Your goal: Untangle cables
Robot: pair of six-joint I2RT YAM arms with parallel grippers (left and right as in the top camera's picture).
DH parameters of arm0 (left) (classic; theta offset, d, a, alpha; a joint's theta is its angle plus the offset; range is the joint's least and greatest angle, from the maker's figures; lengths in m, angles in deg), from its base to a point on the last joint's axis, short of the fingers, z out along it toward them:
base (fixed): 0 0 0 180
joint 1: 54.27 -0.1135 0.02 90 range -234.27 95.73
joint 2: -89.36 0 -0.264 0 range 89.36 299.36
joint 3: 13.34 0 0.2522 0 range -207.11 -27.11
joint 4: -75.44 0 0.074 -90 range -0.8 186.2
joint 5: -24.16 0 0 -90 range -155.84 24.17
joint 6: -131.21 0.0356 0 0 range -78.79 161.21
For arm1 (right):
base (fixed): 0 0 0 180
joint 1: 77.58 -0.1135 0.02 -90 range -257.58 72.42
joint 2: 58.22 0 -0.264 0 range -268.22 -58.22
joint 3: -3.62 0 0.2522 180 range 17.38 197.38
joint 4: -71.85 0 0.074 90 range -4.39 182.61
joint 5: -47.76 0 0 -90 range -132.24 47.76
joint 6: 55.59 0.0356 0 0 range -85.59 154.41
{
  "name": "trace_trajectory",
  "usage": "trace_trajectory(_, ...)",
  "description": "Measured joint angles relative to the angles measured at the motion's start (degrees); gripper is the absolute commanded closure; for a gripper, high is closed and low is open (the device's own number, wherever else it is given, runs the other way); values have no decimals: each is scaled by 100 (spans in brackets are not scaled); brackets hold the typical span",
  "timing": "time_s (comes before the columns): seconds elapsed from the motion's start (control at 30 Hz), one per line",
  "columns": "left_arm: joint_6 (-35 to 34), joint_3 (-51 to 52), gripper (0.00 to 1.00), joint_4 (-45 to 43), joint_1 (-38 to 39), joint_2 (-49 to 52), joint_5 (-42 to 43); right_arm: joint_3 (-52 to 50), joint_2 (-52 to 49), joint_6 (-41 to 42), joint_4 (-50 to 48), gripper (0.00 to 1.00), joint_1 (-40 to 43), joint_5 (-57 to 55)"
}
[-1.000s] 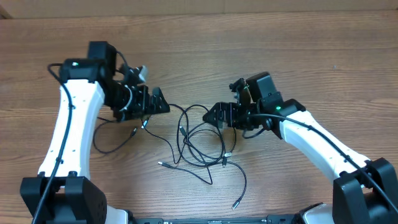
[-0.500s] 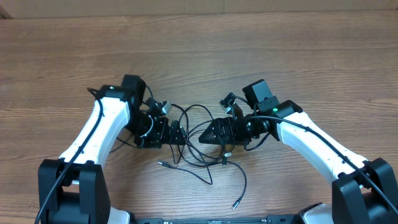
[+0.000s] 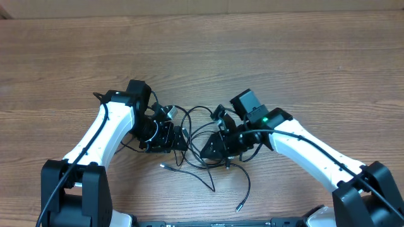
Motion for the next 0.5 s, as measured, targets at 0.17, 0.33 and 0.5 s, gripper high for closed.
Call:
trace_trajectory(0.17,-2,2,41,0,0,0,2,0,0,299,-4,60,-190,-651)
trace_trajectory(0.33,0,2,41,-4,0,0,2,0,0,538,24,21,-203,-1054)
trace_trajectory(0.5,0,2,46,-4,0,0,2,-4,0,544,109,8,-205,-951)
